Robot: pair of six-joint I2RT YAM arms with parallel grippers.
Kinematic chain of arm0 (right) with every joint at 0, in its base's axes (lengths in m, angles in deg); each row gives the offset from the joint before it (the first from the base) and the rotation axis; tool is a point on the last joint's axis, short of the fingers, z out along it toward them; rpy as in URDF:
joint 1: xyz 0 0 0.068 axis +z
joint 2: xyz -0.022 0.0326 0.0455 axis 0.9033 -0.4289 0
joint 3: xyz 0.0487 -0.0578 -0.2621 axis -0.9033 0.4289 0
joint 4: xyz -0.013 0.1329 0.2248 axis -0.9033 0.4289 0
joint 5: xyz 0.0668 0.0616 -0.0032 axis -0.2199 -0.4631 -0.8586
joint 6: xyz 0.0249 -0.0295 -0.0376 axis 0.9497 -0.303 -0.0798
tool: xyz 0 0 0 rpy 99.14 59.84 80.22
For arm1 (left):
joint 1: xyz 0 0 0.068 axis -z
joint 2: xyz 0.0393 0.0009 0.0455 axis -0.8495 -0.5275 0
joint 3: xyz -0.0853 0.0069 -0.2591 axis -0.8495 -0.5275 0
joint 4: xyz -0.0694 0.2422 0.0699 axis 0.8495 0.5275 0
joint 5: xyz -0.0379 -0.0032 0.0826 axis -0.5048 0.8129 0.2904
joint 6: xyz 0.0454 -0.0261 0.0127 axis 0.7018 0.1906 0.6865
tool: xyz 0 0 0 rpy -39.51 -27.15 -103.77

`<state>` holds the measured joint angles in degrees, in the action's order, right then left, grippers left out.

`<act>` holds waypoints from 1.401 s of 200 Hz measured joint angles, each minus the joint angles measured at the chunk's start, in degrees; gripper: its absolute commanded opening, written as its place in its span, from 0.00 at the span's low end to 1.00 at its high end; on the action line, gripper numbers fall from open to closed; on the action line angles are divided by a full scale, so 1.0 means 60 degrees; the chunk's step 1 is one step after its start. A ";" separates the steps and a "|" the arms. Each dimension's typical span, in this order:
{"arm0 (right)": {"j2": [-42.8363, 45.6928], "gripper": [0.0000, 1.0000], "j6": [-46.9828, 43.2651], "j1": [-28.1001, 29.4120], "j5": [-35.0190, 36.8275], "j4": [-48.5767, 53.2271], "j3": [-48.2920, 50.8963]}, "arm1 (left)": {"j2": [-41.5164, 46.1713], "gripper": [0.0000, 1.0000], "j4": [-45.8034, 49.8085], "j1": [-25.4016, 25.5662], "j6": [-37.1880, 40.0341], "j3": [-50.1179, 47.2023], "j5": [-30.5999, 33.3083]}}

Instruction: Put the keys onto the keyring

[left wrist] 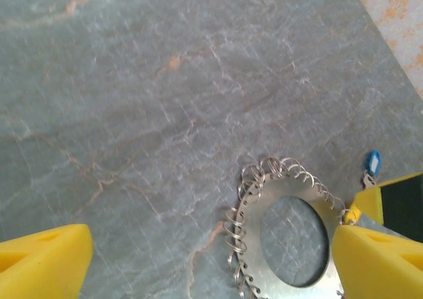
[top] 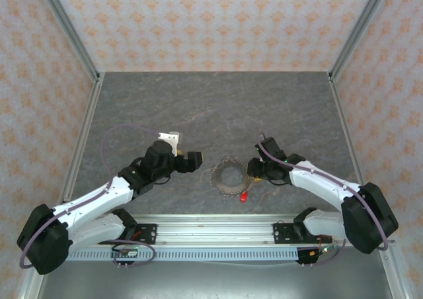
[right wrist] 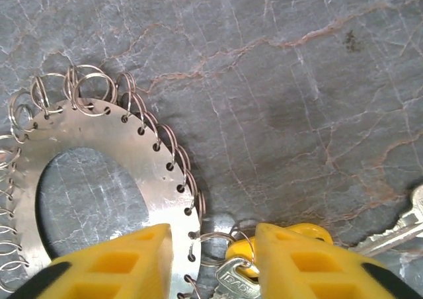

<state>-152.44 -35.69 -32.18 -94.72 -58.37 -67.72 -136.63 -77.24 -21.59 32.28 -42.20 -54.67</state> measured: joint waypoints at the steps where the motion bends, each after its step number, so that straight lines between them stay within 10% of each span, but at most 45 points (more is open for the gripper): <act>1: 0.0000 0.45 0.0007 0.0000 -0.0007 -0.0007 0.0000 | 0.0000 0.90 0.0007 0.0000 -0.0029 -0.0004 -0.0022; 112: -0.2524 0.43 -0.1002 -0.1475 -0.2557 -0.0674 -0.1049 | -0.2481 0.71 0.0495 0.1096 -0.1749 0.0306 -0.2368; 280: -0.3005 0.26 -0.1698 -0.1537 -0.4277 -0.0703 -0.0882 | -0.5625 0.45 -0.0015 0.1155 -0.1967 0.1832 -0.2645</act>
<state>-170.47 -45.87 -41.40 -120.38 -62.59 -73.01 -170.38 -77.33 -14.66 20.48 -31.20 -70.53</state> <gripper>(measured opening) 0.258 0.467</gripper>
